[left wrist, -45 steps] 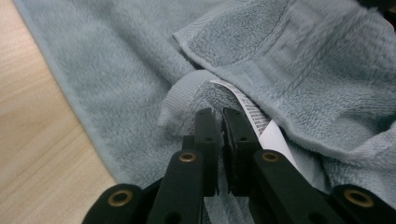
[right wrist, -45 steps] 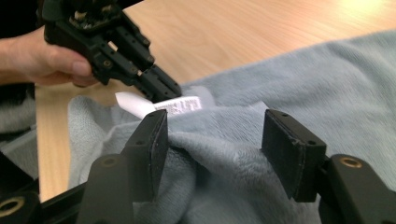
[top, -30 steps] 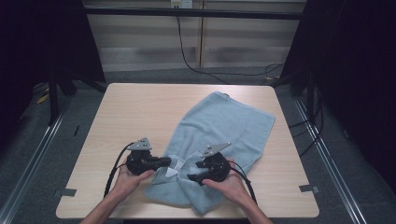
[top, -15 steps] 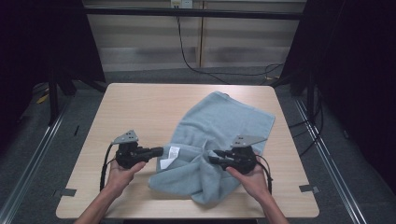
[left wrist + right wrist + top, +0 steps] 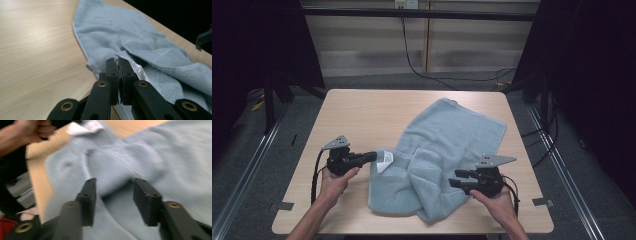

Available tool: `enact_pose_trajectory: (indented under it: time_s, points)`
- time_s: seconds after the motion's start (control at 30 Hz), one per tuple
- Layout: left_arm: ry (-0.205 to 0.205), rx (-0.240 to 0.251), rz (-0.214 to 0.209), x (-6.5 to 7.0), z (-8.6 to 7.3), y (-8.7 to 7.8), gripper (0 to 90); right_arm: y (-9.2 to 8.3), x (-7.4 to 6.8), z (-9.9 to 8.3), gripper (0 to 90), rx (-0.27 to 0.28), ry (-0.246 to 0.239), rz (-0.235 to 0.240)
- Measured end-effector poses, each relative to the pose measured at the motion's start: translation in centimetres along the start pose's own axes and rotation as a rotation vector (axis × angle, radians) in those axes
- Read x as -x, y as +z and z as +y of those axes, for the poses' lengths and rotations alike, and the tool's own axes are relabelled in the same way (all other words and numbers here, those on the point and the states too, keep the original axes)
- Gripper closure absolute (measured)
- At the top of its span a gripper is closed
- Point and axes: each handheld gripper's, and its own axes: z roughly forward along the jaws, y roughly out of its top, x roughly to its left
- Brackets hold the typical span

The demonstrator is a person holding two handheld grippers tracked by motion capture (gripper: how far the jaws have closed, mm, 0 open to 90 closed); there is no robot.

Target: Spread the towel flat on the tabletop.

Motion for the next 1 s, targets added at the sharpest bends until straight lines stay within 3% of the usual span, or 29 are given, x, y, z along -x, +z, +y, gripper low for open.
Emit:
enact_pose_trajectory:
  time_s: [0.07, 0.13, 0.27, 0.3, 0.33, 0.4, 0.5, 0.67, 0.8, 0.93, 1.0]
  points:
    - [0.001, -0.010, 0.005, -0.1, -0.2, 0.2, 87.5, 1.1, -0.8, 0.5, 48.5, -0.002, -0.014, 0.041]
    - [0.006, -0.020, 0.013, -0.3, -0.4, 0.4, 87.5, 2.7, -1.6, 1.0, 46.8, -0.036, -0.048, 0.061]
    - [0.018, -0.042, 0.036, -0.5, -0.8, 0.6, 87.3, 5.7, -2.6, 1.8, 45.2, -0.085, -0.071, 0.130]
    - [0.017, -0.046, 0.032, -0.6, -0.9, 0.6, 87.3, 6.4, -2.8, 1.8, 54.4, -0.103, -0.082, 0.138]
    - [0.017, -0.047, 0.034, -0.7, -0.9, 0.6, 87.3, 6.9, -3.1, 1.8, 72.0, -0.124, -0.113, 0.125]
    - [0.007, -0.039, 0.038, -0.9, -0.9, 0.4, 87.5, 7.0, -3.2, 1.6, 86.0, -0.131, -0.112, 0.094]
    - [-0.005, -0.024, 0.051, -1.0, -0.9, 0.0, 87.5, 5.0, -2.1, 1.3, 87.4, -0.090, -0.082, 0.036]
    - [-0.021, 0.016, 0.056, -0.9, -0.6, -0.9, 87.7, -0.3, -0.3, -0.3, 87.7, -0.031, -0.035, -0.067]
    - [-0.014, 0.018, 0.052, -0.7, -0.6, -1.2, 87.8, -4.2, 0.7, -2.7, 87.7, 0.005, 0.046, -0.153]
    - [0.019, -0.054, 0.058, -0.4, -1.1, 0.0, 87.7, -4.4, 1.9, -5.7, 86.6, -0.094, 0.131, -0.215]
    - [0.028, -0.079, 0.058, -0.3, -1.4, 0.5, 87.6, -4.2, 2.8, -6.8, 80.8, -0.136, 0.203, -0.258]
